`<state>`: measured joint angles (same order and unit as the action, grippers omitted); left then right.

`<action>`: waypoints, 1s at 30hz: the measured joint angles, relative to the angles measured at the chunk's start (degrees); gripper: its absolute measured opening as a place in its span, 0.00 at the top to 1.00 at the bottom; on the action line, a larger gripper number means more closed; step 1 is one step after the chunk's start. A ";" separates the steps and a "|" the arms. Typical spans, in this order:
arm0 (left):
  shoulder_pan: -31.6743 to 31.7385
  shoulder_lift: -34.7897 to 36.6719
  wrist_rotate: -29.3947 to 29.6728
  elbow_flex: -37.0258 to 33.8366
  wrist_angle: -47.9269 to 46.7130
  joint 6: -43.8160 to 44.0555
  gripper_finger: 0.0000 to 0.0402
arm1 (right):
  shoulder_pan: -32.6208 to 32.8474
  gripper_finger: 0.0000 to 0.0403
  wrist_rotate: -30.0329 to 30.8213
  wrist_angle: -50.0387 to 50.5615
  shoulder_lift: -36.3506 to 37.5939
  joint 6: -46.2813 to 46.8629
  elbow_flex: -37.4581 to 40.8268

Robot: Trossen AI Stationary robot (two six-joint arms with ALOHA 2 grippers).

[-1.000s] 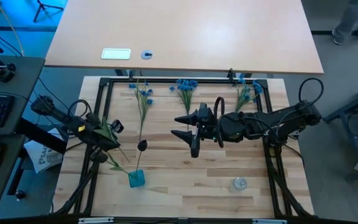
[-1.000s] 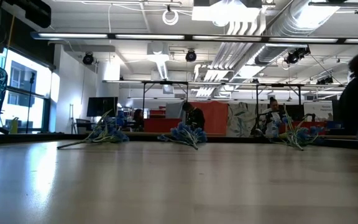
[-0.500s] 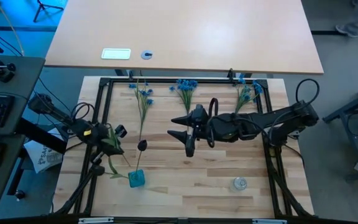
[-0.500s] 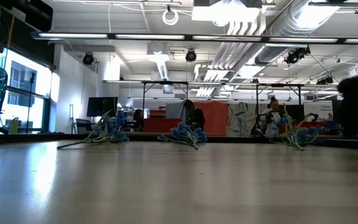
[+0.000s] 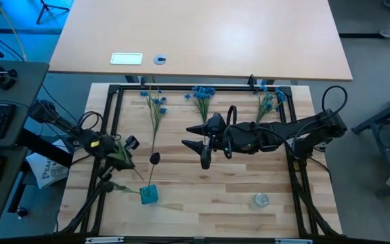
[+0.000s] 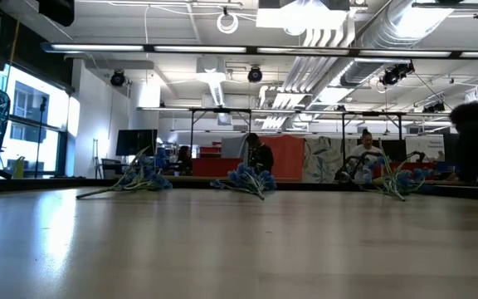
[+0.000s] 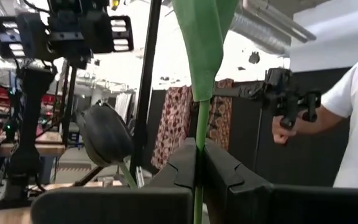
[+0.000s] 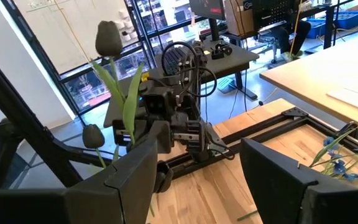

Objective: Sort flowers into vase by color
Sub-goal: Put the black flower into the blue vase

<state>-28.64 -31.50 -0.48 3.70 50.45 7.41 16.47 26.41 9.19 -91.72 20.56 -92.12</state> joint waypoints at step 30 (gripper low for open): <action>-1.37 -18.20 -4.93 2.32 16.55 8.04 1.00 | 0.00 0.44 0.02 0.51 0.00 -0.02 0.00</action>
<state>-30.01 -49.70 -5.41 6.02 67.00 15.46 16.47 26.44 9.69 -91.72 20.53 -92.12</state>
